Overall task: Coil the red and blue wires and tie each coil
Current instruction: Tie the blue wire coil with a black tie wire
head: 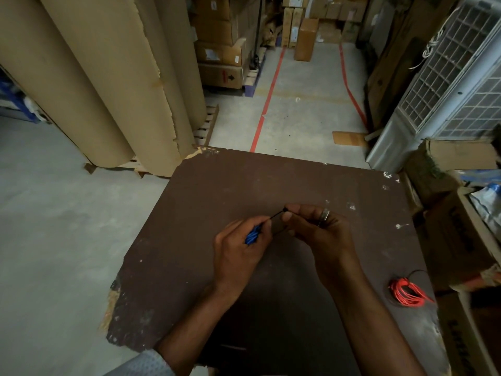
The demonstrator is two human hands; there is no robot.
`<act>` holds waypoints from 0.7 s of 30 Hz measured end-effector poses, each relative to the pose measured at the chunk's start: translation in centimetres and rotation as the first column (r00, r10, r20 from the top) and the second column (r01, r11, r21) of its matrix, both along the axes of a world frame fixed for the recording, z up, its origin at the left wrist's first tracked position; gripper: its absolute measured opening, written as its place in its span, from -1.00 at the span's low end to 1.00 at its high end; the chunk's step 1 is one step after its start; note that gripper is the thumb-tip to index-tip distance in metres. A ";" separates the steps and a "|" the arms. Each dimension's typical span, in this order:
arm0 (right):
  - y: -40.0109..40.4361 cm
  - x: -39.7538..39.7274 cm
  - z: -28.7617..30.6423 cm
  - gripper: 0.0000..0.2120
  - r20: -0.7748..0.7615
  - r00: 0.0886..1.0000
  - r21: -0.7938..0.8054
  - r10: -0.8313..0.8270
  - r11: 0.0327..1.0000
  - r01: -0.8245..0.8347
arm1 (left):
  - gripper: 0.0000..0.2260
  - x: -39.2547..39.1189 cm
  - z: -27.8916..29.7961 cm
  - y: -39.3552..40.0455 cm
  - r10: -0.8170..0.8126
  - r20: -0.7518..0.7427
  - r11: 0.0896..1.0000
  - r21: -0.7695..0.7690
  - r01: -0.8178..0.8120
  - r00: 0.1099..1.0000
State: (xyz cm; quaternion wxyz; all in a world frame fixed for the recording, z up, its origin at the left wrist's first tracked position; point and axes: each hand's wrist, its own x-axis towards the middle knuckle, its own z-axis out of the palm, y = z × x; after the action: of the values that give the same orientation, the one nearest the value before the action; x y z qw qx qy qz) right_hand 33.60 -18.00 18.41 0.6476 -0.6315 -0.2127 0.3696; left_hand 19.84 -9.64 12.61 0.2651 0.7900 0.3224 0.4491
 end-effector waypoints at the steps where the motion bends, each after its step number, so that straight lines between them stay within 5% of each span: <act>1: 0.0 0.0 0.0 -0.84 0.000 1.000 -0.002 -0.002 1.000 0.002 | -0.82 0.0 0.0 0.0 0.002 0.001 1.000 0.003 -0.002 1.000; 21: -0.4 0.1 -0.5 -0.87 0.012 0.999 -0.083 0.053 0.995 -0.052 | -0.82 -0.5 -0.1 -0.4 -0.011 -0.009 0.996 0.091 0.012 1.000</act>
State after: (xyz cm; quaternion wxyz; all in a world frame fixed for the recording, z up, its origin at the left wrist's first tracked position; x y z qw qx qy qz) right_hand 33.67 -18.39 17.89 0.6093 -0.6547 -0.2184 0.3905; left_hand 19.37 -10.08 12.52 0.2302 0.8049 0.2982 0.4584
